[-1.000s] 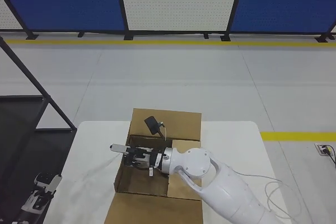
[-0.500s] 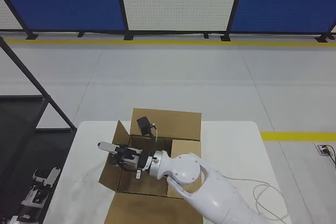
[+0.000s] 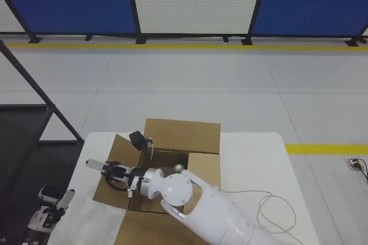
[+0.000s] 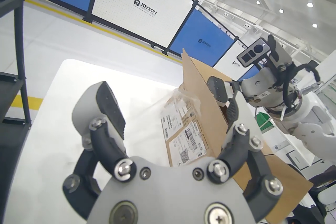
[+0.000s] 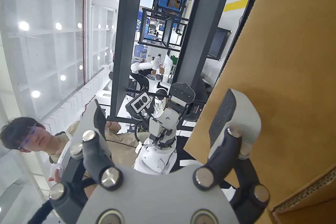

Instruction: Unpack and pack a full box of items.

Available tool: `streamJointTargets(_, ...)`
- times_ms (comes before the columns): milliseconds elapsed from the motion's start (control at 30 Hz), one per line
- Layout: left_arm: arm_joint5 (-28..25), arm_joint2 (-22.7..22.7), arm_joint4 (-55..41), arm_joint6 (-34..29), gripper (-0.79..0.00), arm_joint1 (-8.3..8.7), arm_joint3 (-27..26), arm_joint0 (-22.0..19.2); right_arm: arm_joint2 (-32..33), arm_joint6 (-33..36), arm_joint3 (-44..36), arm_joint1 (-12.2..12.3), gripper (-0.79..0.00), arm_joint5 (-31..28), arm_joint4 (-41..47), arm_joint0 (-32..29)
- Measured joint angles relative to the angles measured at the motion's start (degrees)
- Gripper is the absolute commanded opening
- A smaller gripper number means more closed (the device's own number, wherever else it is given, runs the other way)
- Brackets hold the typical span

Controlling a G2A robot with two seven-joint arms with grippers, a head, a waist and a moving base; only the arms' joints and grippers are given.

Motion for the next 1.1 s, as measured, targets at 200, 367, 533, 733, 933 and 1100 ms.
streamJointTargets(200,-0.1,1.0,2.8,1.1,0.000,-0.25,-0.6,0.7,0.0,0.3,3.4,-2.1,0.000,-1.4,-0.4,0.6)
streamJointTargets(367,0.1,2.1,4.2,1.0,0.000,-0.41,-0.7,0.9,1.0,0.8,4.9,-3.0,0.000,-2.4,-1.3,0.6)
streamJointTargets(533,1.2,3.3,5.5,0.9,0.000,-0.57,-0.2,0.3,2.3,1.4,5.4,-3.5,0.000,-3.0,-2.5,0.0)
streamJointTargets(733,2.9,4.3,6.3,0.4,0.000,-0.72,0.2,-0.5,4.1,2.6,5.3,-3.6,0.000,-3.3,-3.9,-1.1)
streamJointTargets(933,3.3,5.0,7.2,-0.1,0.000,-0.82,-0.1,-0.5,5.7,4.9,5.1,-3.7,0.000,-2.8,-5.3,-2.0)
streamJointTargets(1100,4.0,5.4,8.0,-0.3,0.000,-0.92,0.0,-0.6,6.9,6.2,5.2,-3.9,0.000,-2.6,-6.0,-2.6)
